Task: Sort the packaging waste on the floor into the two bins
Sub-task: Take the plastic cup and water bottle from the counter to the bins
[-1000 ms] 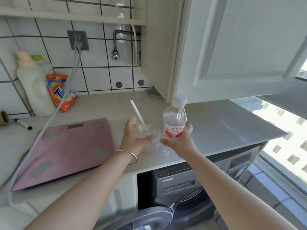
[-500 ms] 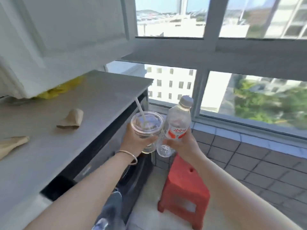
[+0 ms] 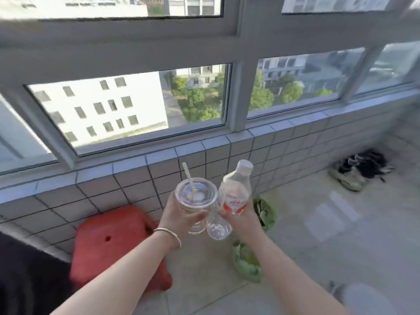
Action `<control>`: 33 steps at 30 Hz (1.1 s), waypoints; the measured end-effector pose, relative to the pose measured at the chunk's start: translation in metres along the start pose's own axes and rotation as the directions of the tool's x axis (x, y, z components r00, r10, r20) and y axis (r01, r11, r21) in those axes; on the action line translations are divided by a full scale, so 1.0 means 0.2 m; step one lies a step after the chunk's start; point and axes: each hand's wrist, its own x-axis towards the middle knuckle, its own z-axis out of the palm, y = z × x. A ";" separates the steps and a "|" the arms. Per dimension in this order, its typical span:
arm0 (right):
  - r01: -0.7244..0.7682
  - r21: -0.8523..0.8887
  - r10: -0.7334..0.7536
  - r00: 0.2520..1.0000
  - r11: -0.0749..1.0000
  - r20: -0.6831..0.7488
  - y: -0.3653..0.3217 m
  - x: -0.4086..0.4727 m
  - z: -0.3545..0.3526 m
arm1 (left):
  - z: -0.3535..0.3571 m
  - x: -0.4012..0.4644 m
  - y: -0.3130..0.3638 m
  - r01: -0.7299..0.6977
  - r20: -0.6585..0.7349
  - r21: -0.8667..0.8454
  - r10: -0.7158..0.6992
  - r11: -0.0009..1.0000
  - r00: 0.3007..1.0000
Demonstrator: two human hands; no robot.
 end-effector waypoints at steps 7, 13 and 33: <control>-0.098 0.127 0.125 0.966 0.987 -0.224 0.22 0.18 -0.60 | 0.73 0.20 0.22 -0.046 0.192 0.070 0.032 0.996 0.981; -0.201 0.131 0.233 0.916 0.971 -0.327 0.41 0.33 -0.83 | 1.09 0.39 0.21 -0.044 0.327 0.171 -0.015 0.984 0.945; -0.467 0.274 0.532 0.808 0.841 -0.253 1.75 0.98 -0.90 | 1.99 0.88 -0.85 0.199 0.357 0.240 -0.277 0.950 0.892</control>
